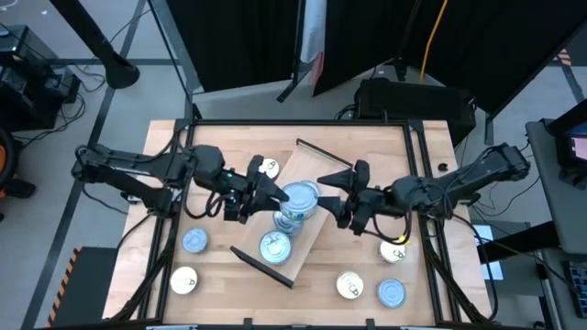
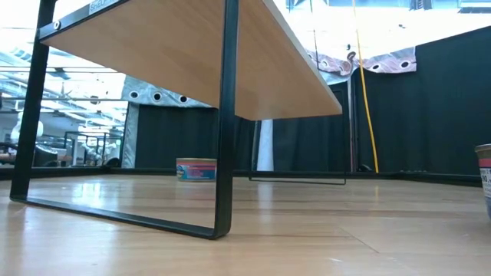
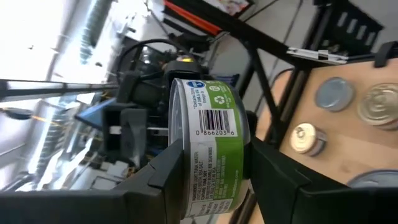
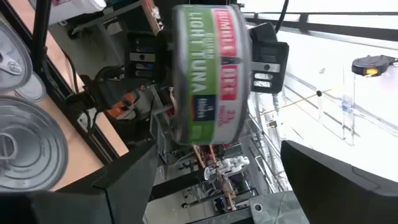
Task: Stack canned seafood by type on shelf
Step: Stack the green tuna can on top of the other green tuna can on the shelf
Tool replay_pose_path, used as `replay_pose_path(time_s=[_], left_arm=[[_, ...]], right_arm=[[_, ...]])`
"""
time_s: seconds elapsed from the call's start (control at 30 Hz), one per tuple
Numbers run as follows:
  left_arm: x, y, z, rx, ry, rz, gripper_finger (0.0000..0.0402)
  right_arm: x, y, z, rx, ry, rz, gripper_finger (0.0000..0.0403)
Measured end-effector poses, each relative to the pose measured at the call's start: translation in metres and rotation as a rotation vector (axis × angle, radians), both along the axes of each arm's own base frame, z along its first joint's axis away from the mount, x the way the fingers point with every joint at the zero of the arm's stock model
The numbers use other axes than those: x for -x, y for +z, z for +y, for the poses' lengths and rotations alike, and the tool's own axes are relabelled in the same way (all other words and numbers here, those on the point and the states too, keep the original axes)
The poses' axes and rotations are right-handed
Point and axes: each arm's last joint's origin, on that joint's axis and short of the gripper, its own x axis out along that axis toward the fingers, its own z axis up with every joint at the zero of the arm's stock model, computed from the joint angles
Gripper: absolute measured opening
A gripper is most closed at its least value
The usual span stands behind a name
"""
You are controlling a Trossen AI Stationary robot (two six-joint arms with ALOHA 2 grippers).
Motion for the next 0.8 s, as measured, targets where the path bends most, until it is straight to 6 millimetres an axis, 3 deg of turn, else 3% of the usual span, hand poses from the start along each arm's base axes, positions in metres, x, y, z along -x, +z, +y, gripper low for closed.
replay_pose_path(time_s=[0.6,0.8], left_arm=[[-0.017,-0.015,0.001,-0.001,-0.054,0.049,0.0153],[-0.017,-0.017,0.002,-0.016,-0.044,0.061,0.0153]], right_arm=[[-0.017,-0.016,0.003,-0.035,0.001,0.032,0.0328],[-0.015,-0.016,0.010,-0.034,0.025,0.034,0.0293]])
